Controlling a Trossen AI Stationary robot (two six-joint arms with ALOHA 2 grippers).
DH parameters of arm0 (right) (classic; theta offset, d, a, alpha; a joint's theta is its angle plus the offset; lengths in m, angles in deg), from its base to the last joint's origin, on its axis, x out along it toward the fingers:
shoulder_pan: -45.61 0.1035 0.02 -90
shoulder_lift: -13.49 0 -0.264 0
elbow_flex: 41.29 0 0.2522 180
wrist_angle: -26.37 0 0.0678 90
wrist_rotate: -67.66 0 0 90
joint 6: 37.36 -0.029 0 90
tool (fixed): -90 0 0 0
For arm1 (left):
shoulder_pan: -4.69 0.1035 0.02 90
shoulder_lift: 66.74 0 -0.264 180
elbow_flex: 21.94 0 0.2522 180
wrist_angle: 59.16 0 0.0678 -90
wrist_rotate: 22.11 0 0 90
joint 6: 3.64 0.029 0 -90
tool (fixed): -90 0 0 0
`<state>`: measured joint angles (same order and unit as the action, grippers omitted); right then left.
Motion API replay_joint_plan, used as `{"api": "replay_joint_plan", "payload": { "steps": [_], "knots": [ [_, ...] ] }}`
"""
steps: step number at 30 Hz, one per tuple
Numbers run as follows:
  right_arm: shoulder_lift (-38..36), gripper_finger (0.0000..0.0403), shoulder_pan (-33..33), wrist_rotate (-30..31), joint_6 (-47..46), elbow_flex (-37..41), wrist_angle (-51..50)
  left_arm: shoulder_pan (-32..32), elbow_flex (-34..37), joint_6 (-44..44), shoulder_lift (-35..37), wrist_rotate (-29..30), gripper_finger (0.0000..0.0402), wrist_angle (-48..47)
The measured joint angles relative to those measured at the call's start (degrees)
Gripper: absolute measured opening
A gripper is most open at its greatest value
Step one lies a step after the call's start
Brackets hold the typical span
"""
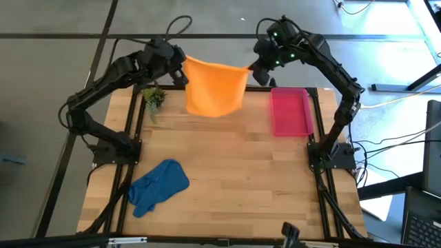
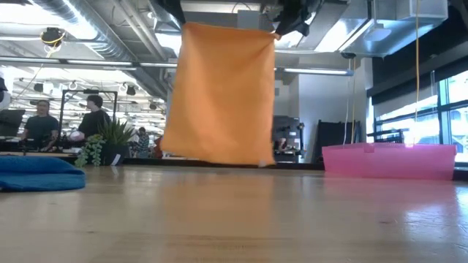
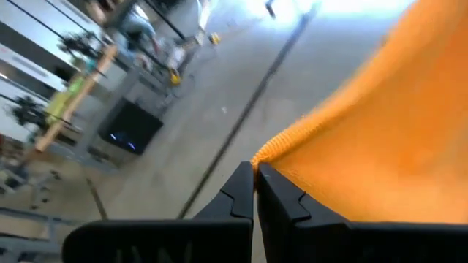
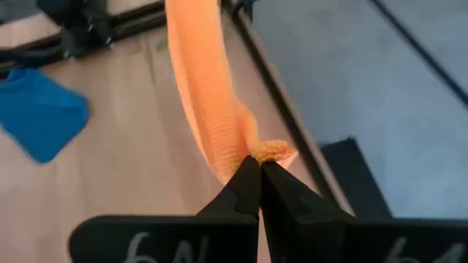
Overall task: Roll microfiber towels into tight, uniform cylinder then place into a basket
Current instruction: Fold the orange microfiber towel
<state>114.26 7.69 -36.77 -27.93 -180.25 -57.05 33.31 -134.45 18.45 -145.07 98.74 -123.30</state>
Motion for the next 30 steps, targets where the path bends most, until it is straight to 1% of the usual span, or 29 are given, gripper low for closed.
{"api": "replay_joint_plan", "payload": {
  "steps": [1,3,5,7,12,16,19,22,27,30],
  "knots": [
    [0.04,0.0004,-0.3,0.23,0.38,0.01,0.4,0.22,-0.06,0.76,0.01,0.0,0.0,1.41],
    [-0.19,0.0004,-0.41,2.79,1.27,0.01,1.07,0.22,-0.05,1.65,-0.01,-0.52,0.0,1.77],
    [-0.81,0.0004,-0.41,6.02,1.53,0.01,0.36,0.17,-0.05,1.99,-0.07,-3.36,0.0,1.24],
    [-1.51,0.0004,-0.22,7.21,2.1,0.01,-2.01,-0.48,-0.05,-0.92,-0.04,-5.85,0.0,-0.69],
    [-1.43,0.0004,2.56,7.22,1.8,0.0,-10.65,-4.13,0.01,-8.31,-0.57,-9.03,0.0,-10.49],
    [-1.16,0.0004,6.55,7.25,1.46,0.01,-13.67,-7.84,1.62,-12.01,-1.25,-10.64,0.0,-15.43],
    [-1.16,0.0004,9.26,7.2,-0.31,0.01,-13.76,-10.55,4.84,-15.13,-1.09,-13.58,0.0,-15.24],
    [-1.14,0.0004,11.52,7.22,-1.77,0.01,-16.04,-13.37,8.29,-18.75,-1.29,-15.65,0.0,-15.47],
    [-1.12,0.0004,14.61,7.25,-3.13,0.01,-16.71,-18.28,11.98,-22.21,-1.2,-15.78,0.0,-15.43],
    [-1.12,0.0004,15.58,7.25,-3.34,0.01,-16.29,-20.59,13.05,-24.33,-1.2,-15.78,0.0,-15.45]
  ]
}}
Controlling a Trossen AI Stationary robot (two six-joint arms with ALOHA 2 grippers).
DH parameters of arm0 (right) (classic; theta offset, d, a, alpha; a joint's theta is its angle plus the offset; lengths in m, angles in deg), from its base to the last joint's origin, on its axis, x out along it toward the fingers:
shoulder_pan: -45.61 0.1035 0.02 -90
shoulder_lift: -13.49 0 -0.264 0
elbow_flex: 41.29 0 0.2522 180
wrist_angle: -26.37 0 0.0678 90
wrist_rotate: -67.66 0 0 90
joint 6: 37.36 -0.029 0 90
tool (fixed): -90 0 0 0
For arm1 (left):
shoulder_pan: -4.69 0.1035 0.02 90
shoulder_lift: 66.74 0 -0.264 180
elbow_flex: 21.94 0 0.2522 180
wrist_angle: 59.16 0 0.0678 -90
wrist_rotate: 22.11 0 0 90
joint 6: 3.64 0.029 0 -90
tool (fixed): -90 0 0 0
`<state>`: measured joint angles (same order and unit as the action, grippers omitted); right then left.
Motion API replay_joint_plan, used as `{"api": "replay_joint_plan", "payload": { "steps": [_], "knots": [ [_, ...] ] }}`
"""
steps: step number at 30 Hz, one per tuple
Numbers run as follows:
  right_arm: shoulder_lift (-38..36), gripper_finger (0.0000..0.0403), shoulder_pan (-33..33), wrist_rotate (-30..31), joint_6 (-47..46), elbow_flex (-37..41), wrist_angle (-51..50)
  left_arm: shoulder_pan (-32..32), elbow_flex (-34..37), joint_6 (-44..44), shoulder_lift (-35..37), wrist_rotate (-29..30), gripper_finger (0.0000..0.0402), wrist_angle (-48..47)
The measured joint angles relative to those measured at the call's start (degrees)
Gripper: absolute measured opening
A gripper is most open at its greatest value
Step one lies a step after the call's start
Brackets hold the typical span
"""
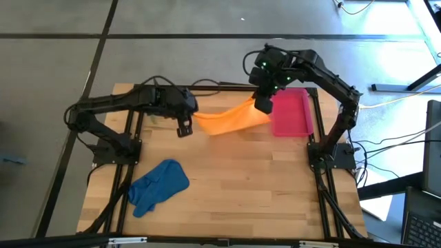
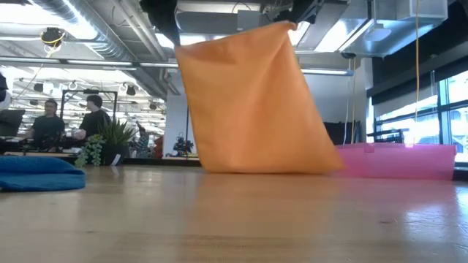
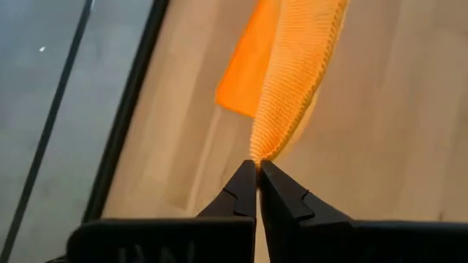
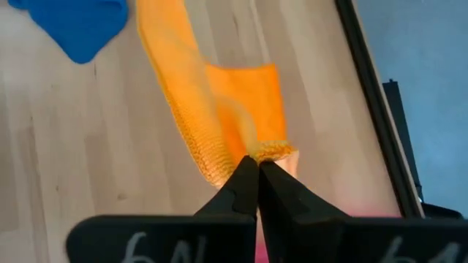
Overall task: Roll microfiber towels into tight, uniform cylinder then place into a basket
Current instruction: Fold the orange microfiber towel
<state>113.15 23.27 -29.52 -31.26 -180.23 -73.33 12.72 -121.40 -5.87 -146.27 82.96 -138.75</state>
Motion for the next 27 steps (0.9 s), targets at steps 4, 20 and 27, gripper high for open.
{"api": "replay_joint_plan", "payload": {
  "steps": [4,20,27],
  "knots": [
    [-0.75,0.0004,1.15,-0.01,-0.05,5.02,6.32,-2.21,0.1,-0.72,0.02,-0.02,0.0,0.17],
    [-15.0,0.0004,2.82,-12.34,-12.26,41.89,21.17,-5.12,0.1,-9.46,0.02,-9.65,0.0,-2.59],
    [-19.37,0.0004,8.01,-17.13,-20.46,52.17,23.25,-9.07,3.36,-14.52,0.02,-15.7,0.0,-1.62]
  ]
}}
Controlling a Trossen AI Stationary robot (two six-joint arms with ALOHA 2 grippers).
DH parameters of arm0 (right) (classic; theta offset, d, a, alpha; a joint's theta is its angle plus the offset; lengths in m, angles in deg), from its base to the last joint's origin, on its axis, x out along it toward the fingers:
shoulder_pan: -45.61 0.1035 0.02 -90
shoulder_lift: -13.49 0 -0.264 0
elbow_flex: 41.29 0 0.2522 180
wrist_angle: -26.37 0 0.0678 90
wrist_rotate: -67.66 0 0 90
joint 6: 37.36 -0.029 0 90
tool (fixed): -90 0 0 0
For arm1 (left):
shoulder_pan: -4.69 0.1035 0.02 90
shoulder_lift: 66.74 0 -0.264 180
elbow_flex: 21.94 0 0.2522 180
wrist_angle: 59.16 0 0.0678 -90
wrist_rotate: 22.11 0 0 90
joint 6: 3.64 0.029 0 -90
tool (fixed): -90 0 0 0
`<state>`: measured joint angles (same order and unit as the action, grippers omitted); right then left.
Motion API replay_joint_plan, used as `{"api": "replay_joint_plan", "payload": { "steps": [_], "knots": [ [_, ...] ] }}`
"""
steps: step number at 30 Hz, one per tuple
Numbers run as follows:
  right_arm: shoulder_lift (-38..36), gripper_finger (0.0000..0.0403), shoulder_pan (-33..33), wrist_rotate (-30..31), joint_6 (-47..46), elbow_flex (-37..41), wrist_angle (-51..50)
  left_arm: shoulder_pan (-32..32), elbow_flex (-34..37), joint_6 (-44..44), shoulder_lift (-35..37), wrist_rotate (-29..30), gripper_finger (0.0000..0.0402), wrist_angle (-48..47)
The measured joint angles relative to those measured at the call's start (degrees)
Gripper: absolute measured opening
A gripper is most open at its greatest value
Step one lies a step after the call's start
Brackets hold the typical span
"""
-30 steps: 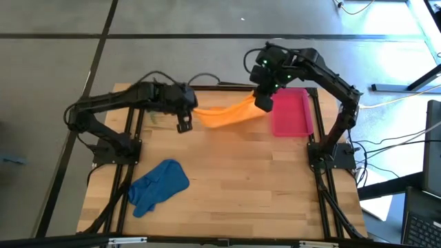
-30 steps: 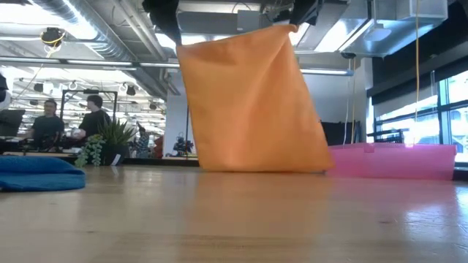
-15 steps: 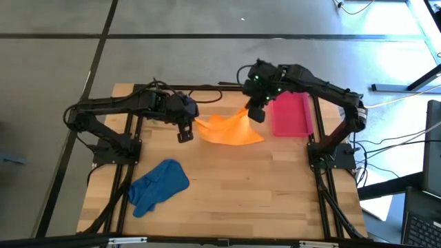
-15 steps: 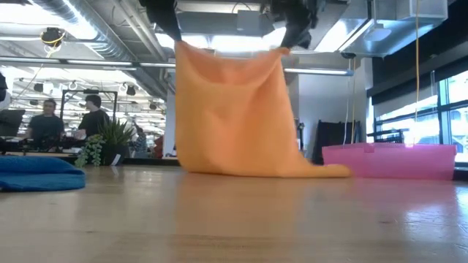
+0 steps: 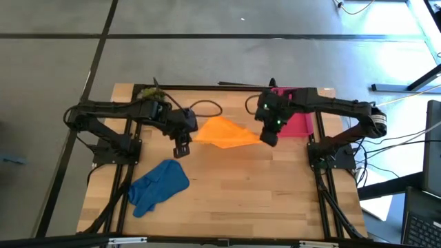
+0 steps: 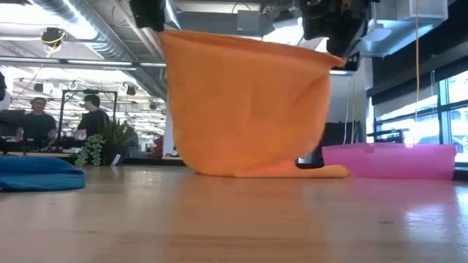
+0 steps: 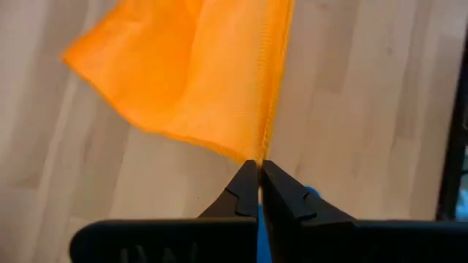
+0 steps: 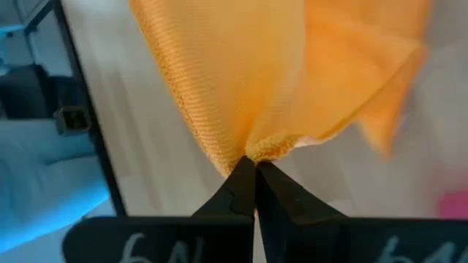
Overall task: Roll microfiber towels into tight, uniform cylinder then place into a basket
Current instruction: Fold the orange microfiber towel
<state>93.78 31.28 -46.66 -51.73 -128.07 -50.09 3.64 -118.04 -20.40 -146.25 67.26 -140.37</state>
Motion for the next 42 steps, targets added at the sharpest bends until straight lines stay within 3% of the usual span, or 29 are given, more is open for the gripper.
{"api": "replay_joint_plan", "payload": {
  "steps": [6,15,23,29,34,37,42],
  "knots": [
    [-0.92,0.0004,0.45,3.23,-0.12,-0.76,8.29,-1.19,1.06,1.0,0.0,6.67,0.0,3.93],
    [-1.03,0.0004,-6.01,13.67,8.04,-12.82,10.22,5.72,-9.88,8.22,0.81,18.63,0.0,2.89],
    [-1.0,0.0004,-11.45,18.01,19.03,-17.21,16.58,13.34,-17.38,15.17,0.83,30.51,0.0,3.82],
    [-0.8,0.0004,-17.4,19.38,24.52,-17.46,26.09,20.56,-18.7,21.88,0.81,31.22,0.0,5.41],
    [-0.76,0.0004,-21.91,19.45,26.71,-17.48,30.86,25.84,-18.7,25.13,0.81,31.28,0.0,13.24],
    [-0.76,0.0004,-23.3,19.35,26.56,-17.48,29.49,27.66,-18.7,26.23,0.81,28.36,0.0,15.08],
    [-0.75,0.0004,-22.79,18.2,26.6,-17.48,18.95,27.88,-16.2,24.85,0.79,19.56,0.0,11.92]
  ]
}}
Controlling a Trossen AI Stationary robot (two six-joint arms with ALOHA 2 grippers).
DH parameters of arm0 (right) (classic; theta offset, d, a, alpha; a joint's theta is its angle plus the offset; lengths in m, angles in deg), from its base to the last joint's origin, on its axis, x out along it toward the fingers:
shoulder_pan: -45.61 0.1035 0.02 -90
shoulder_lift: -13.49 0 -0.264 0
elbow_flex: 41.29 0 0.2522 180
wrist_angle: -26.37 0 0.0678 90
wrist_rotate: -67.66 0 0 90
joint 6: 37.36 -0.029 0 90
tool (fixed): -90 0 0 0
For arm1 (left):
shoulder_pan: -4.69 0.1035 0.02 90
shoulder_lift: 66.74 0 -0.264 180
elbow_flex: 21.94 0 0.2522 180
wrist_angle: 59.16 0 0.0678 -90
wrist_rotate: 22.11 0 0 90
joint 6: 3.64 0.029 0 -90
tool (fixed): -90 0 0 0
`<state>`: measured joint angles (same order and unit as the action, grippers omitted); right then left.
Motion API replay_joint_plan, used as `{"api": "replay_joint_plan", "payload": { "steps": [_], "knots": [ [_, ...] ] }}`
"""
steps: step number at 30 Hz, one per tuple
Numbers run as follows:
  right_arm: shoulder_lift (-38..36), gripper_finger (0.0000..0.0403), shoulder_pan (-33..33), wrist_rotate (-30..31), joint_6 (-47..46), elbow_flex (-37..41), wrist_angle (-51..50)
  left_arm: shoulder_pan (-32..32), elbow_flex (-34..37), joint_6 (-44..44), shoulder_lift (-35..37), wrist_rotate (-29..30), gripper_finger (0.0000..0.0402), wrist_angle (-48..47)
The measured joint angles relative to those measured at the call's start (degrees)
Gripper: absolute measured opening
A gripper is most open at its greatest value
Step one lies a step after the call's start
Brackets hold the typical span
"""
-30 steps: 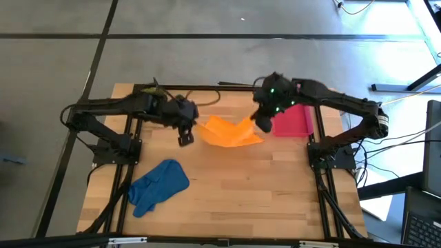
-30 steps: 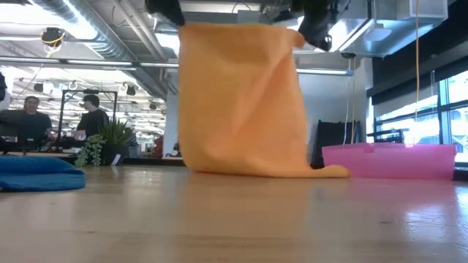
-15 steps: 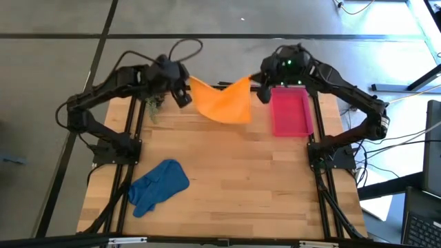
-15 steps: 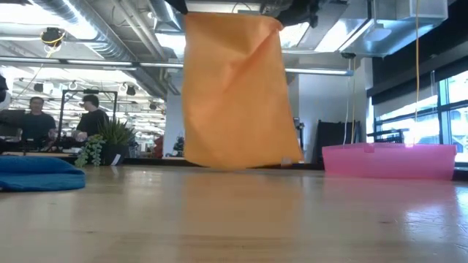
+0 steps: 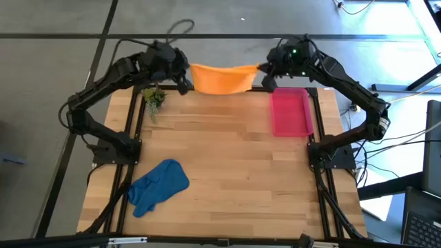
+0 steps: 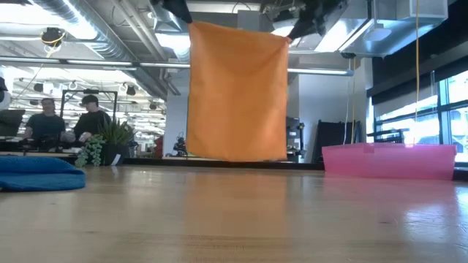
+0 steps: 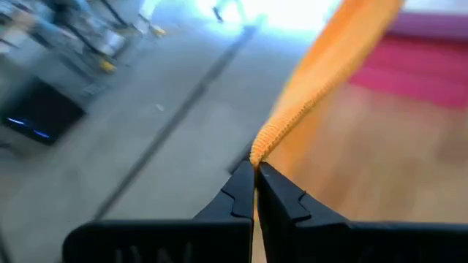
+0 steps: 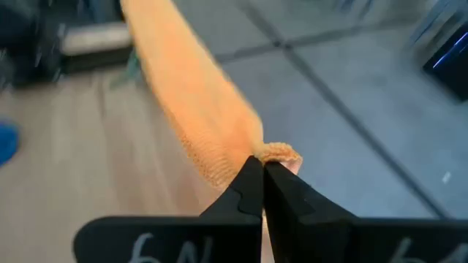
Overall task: Roll microfiber towels into tight, uniform cylinder then place into a basket
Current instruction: Fold the orange microfiber towel
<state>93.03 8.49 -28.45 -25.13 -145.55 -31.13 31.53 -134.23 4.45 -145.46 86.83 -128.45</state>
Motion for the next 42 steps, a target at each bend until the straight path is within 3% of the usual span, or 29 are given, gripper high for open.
{"api": "replay_joint_plan", "payload": {
  "steps": [4,8,11,26,33,42],
  "knots": [
    [0.0,0.0004,1.94,-0.24,-1.72,0.0,-7.17,-2.46,2.91,-3.26,0.02,-2.01,0.0,-3.83],
    [-0.08,0.0004,4.14,-5.13,-3.7,1.7,-11.28,-5.78,5.59,-6.43,-0.06,-2.24,0.0,-6.36],
    [-0.1,0.0004,5.88,-7.54,-6.17,5.26,-11.82,-8.06,7.89,-9.14,0.02,-4.11,0.0,-7.08],
    [-0.24,0.0004,14.07,-7.69,-16.7,19.48,-9.57,-19.62,19.61,-25.25,0.0,-14.35,0.0,-6.69],
    [-0.24,0.0004,17.1,-9.97,-22.55,28.29,-3.51,-23.88,28.3,-32.85,-0.02,-14.33,0.0,-2.19],
    [-0.24,0.0004,17.92,-11.6,-26.79,36.47,10.23,-25.92,35.32,-36.4,-0.02,-14.07,0.0,6.58]
  ]
}}
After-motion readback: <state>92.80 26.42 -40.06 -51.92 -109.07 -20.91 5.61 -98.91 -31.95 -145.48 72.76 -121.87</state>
